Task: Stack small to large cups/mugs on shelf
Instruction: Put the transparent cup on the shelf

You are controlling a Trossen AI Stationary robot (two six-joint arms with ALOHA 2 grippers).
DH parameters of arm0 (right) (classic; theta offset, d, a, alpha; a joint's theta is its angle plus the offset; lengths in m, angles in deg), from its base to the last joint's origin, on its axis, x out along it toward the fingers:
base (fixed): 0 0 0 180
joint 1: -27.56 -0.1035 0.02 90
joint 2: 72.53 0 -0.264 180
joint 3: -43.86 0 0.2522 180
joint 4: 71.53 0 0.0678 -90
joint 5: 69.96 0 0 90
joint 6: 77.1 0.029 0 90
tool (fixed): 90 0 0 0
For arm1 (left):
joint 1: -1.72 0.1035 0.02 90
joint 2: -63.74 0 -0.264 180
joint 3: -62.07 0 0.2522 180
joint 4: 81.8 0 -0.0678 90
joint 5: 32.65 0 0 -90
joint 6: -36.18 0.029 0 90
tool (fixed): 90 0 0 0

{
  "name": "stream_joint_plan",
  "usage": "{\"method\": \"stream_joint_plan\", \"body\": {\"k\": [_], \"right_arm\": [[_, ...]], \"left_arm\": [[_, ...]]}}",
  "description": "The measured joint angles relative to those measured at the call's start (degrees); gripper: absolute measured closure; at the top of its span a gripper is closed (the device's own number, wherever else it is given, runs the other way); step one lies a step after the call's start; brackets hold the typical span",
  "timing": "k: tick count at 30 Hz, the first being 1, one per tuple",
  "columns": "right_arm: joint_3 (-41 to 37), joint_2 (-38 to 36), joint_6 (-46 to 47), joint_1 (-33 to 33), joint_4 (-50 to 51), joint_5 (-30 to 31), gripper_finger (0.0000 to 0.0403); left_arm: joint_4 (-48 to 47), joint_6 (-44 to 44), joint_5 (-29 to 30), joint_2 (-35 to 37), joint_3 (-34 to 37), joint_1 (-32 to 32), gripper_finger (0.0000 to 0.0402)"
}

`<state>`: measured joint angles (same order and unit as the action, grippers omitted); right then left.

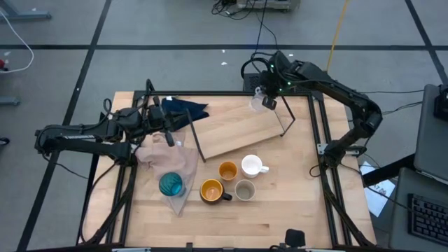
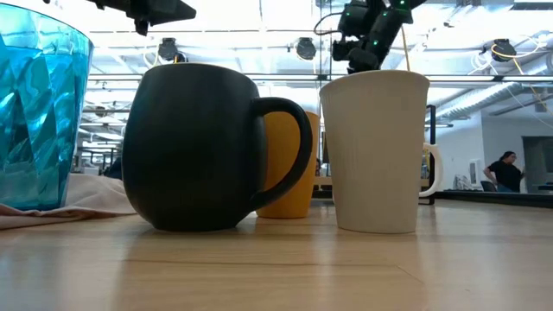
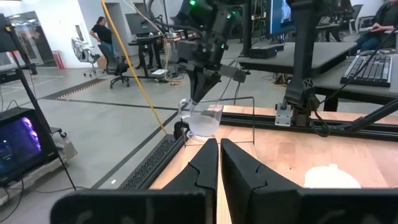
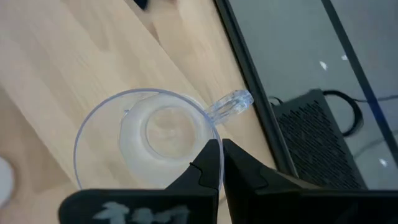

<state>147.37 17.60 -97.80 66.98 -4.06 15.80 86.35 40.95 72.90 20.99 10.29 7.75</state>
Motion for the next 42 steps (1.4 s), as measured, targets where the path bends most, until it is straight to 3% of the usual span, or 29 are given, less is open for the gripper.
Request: {"method": "stream_joint_plan", "body": {"k": [22,42], "right_arm": [[4.3,10.3,-4.8,0.0,4.8,2.5,0.0403],[4.3,11.1,-7.2,0.0,3.1,2.7,0.0403]], "left_arm": [[0.0,-0.4,0.0,0.0,0.0,0.1,0.038],[-0.5,-0.8,0.0,0.0,0.0,0.1,0.038]]}}
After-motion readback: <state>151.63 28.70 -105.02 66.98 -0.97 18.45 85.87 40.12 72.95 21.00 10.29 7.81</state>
